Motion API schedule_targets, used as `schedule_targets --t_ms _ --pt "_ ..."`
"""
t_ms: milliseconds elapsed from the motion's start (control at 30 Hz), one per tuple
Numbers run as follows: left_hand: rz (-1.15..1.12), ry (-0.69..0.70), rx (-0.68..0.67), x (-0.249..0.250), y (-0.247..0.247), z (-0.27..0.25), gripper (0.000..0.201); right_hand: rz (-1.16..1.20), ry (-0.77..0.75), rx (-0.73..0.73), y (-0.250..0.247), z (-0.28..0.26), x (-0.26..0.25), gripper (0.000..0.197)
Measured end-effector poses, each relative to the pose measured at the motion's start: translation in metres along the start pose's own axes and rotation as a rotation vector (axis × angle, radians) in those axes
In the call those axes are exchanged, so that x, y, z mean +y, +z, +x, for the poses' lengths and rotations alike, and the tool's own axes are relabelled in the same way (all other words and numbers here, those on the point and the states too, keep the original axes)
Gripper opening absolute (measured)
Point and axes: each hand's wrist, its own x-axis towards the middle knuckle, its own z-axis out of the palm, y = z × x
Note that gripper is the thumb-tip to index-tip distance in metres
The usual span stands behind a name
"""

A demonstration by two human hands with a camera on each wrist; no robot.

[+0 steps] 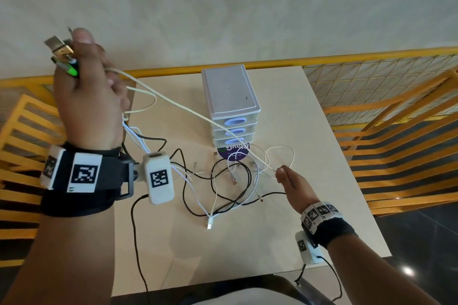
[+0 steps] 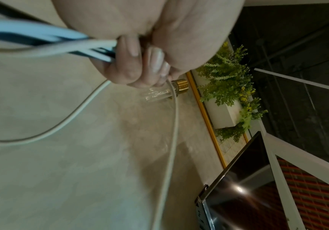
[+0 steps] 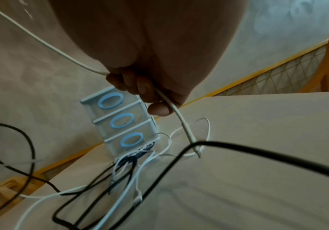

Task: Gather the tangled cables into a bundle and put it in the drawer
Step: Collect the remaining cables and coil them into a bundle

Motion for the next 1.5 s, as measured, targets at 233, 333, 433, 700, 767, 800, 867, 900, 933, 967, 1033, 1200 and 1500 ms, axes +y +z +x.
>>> schedule_targets --t_ms 233,333,433,700,767,800,867,900,933,967,1033,1200,1500 --pt "0.008 0.047 -0.158 -0.003 0.001 -0.018 0.039 -0.082 -0.059 -0.499 0.039 -0.035 -0.023 0.027" --pt "0.009 0.061 -0.204 -0.003 -0.002 -0.021 0.04 -0.147 -0.049 -0.579 0.059 -0.041 -0.022 0.029" --pt "0.048 0.061 -0.23 -0.006 -0.008 -0.027 0.036 -0.16 -0.042 -0.572 0.065 -0.036 -0.017 0.028" --pt "0.157 -0.07 -0.275 -0.022 -0.022 -0.048 0.036 -0.231 0.01 -0.244 0.056 0.039 -0.026 0.023" --pt "0.175 -0.05 -0.309 -0.025 -0.026 -0.049 0.036 -0.344 0.054 -0.273 0.062 0.059 -0.038 0.023" --pt "0.17 -0.043 -0.327 -0.025 -0.028 -0.049 0.036 -0.432 0.072 -0.301 0.067 0.068 -0.044 0.026" --pt "0.142 -0.062 -0.347 -0.025 -0.03 -0.049 0.038 -0.562 0.107 -0.355 0.081 0.081 -0.049 0.038" --pt "0.135 -0.078 -0.351 -0.026 -0.032 -0.048 0.04 -0.608 0.114 -0.379 0.089 0.085 -0.05 0.045" --pt "0.139 -0.09 -0.36 -0.027 -0.034 -0.048 0.041 -0.649 0.122 -0.396 0.097 0.087 -0.051 0.051" --pt "0.151 -0.099 -0.373 -0.029 -0.036 -0.048 0.04 -0.689 0.123 -0.4 0.103 0.089 -0.052 0.054" --pt "0.164 -0.121 -0.409 -0.034 -0.041 -0.047 0.039 -0.76 0.128 -0.407 0.112 0.09 -0.054 0.048" --pt "0.192 -0.149 -0.479 -0.046 -0.055 -0.046 0.037 -0.649 0.181 -0.431 0.112 0.094 -0.062 0.031" --pt "0.183 -0.099 -0.275 -0.038 -0.067 -0.032 0.035 -0.13 0.073 0.056 -0.061 0.113 -0.099 0.028"
